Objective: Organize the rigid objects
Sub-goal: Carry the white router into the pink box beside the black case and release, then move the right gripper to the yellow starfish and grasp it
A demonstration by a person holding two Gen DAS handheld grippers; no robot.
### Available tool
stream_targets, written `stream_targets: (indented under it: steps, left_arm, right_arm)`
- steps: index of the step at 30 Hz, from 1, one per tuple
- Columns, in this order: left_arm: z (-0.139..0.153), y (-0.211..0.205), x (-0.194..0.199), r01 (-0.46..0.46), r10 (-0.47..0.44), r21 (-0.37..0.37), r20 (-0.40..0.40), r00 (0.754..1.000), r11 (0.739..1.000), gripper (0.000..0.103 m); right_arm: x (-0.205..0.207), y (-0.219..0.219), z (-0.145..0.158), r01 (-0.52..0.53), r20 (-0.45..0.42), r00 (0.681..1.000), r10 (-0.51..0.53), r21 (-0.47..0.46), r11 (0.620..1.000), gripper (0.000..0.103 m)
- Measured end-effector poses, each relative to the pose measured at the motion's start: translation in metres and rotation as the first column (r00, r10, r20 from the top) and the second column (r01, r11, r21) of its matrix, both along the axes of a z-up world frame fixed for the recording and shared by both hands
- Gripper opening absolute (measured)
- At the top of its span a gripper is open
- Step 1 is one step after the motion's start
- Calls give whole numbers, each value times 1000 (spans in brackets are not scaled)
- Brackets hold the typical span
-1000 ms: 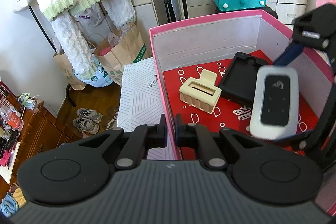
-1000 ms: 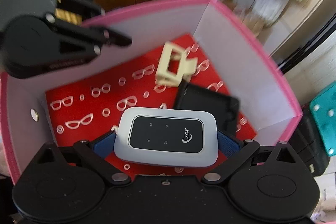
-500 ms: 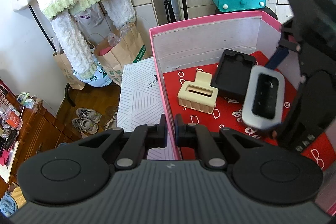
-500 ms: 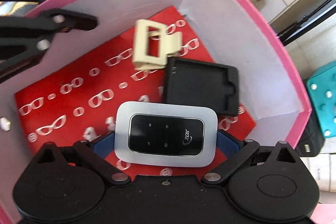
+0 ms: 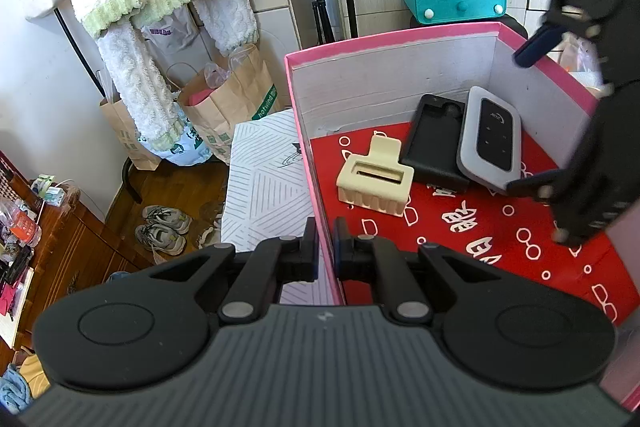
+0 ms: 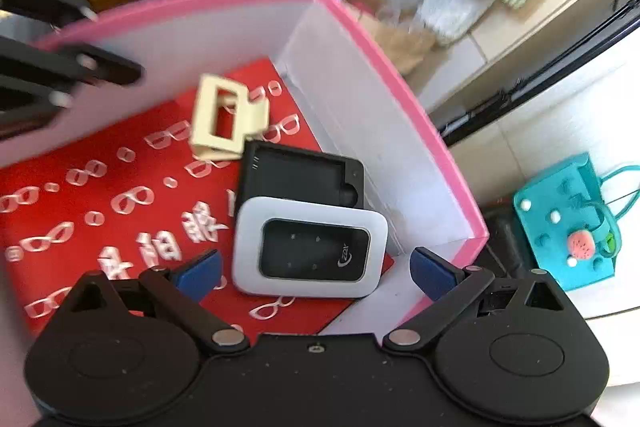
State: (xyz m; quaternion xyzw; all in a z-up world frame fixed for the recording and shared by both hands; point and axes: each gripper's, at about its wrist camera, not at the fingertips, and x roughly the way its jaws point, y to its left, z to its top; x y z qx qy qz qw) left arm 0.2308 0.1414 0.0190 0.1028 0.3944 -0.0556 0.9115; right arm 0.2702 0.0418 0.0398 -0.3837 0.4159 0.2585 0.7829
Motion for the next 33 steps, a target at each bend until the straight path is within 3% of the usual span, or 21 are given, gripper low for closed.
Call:
stream_targets:
  steps: [6, 11, 15, 19, 25, 33]
  left_arm:
    - [0, 1, 0, -2, 2, -5, 0, 1000, 1000, 6]
    - [-1, 1, 0, 0, 0, -3, 0, 1000, 1000, 6]
    - [-1, 0, 0, 2, -2, 0, 0, 1000, 1000, 6]
    - [-1, 0, 0, 3, -3, -2, 0, 1000, 1000, 6]
    - [-1, -1, -1, 2, -2, 1, 0, 1000, 1000, 6]
    - [-1, 1, -1, -2, 2, -15, 1, 1000, 1000, 6]
  right_arm:
    - [-37, -39, 37, -11, 76, 997, -5, 215, 976, 101]
    - [-54, -83, 55, 60, 69, 994, -87, 332, 942, 101]
    - [-66, -124, 59, 168, 8, 983, -181, 334, 927, 101]
    - [-87, -163, 60, 228, 6, 970, -243, 321, 919, 101]
    - [-113, -197, 32, 275, -53, 959, -277, 383, 882, 98]
    - [-104, -200, -38, 305, -211, 952, -223, 560, 770, 65]
